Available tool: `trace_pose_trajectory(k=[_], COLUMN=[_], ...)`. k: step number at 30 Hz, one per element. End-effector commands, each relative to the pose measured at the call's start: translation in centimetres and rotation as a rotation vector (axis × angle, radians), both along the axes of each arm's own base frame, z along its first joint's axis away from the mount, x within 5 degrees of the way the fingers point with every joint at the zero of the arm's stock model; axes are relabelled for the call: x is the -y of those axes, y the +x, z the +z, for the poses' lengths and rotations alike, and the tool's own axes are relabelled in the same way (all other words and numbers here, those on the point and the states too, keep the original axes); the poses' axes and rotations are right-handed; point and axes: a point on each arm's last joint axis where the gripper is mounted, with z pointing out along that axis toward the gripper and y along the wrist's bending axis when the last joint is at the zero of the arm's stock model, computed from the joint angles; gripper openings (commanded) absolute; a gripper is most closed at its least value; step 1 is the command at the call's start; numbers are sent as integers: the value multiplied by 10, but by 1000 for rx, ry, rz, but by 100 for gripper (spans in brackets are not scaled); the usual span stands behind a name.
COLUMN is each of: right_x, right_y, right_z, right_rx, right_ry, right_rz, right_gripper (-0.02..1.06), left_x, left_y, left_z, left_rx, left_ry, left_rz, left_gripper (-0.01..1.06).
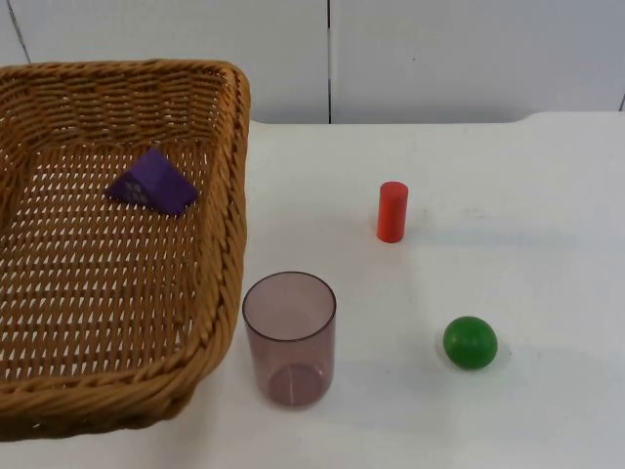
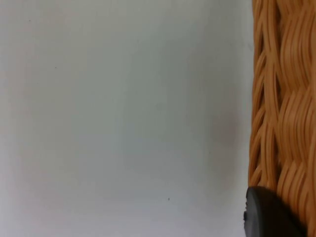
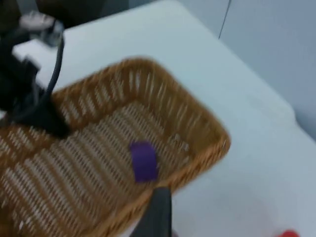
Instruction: Pick up the basket with the left hand and place the triangular block into the basket with the right hand.
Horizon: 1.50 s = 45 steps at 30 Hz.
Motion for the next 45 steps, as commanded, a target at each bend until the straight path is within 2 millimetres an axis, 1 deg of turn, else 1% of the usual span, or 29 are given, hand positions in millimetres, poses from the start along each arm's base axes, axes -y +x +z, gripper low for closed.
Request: trace_pose_trajectory(k=[1,2,3,5,6,7,10,11,12,13,16,17,21,23,24,25,28,29,30,32,34,35,38,39,40,41,42,44,45], right_x=[22,22,27,42,48,48,64,70,70,75,83,83,86,86,86,86,86,86,86,86,86,86,86,86,86,86,86,86,86], right_y=[-19,-19,-25,-38,-45,-45,-60,-67,-67,-71,-80,-80,-82,-82,-82,-82,-82,-82,-82,-81,-81,-81,-81,-81,-81,-81,-81,-81,-81], right_z=[-2,-2,-5,-6,-7,-7,-7,-5,-5,-1,6,6,8,8,8,8,9,9,9,10,11,11,12,12,12,12,12,12,12], right_rx=[16,16,12,11,16,16,34,45,45,58,80,80,72,74,74,71,82,83,83,88,89,89,94,94,94,94,94,95,96], right_ry=[104,104,117,146,155,155,175,187,187,201,225,225,248,246,246,248,257,259,259,264,279,279,287,287,287,287,287,288,290], right_rz=[-41,-41,-49,-61,-63,-63,-60,-59,-59,-58,-56,-56,-70,-71,-71,-73,-73,-73,-73,-73,-78,-78,-79,-79,-79,-79,-79,-78,-78], right_gripper=[78,78,78,78,78,78,78,78,78,78,78,78,78,78,78,78,78,78,78,78,78,78,78,78,78,78,78,78,78], left_x=[0,0,0,-2,-4,-4,-10,-14,-14,-15,-19,-19,-7,2,2,6,15,15,15,19,23,23,26,26,25,25,26,25,25], left_y=[4,4,7,17,26,26,61,83,83,96,145,145,207,232,232,244,269,275,275,283,287,287,287,287,287,287,287,287,287], left_z=[5,5,8,15,18,18,18,17,17,16,11,11,-10,-32,-32,-43,-74,-81,-81,-100,-116,-116,-133,-135,-135,-135,-136,-136,-136], left_rx=[31,31,44,53,54,54,39,36,36,38,63,63,78,71,71,66,54,54,54,33,12,12,-13,-13,-10,-10,-9,-8,-7], left_ry=[-31,-31,-29,-33,-35,-35,-58,-76,-76,-93,-127,-127,-124,-120,-120,-120,-117,-114,-114,-116,-111,-111,-81,-61,-34,-34,-19,-17,-16], left_rz=[34,34,37,31,29,29,47,56,56,65,75,75,21,4,4,-8,-23,-27,-27,-34,-45,-45,-66,-77,-90,-90,-99,-94,-91], left_gripper=[0,0,0,0,0,0,0,0,0,0,0,0,0,0,0,0,0,0,0,0,0,0,0,1,6,6,12,30,48])
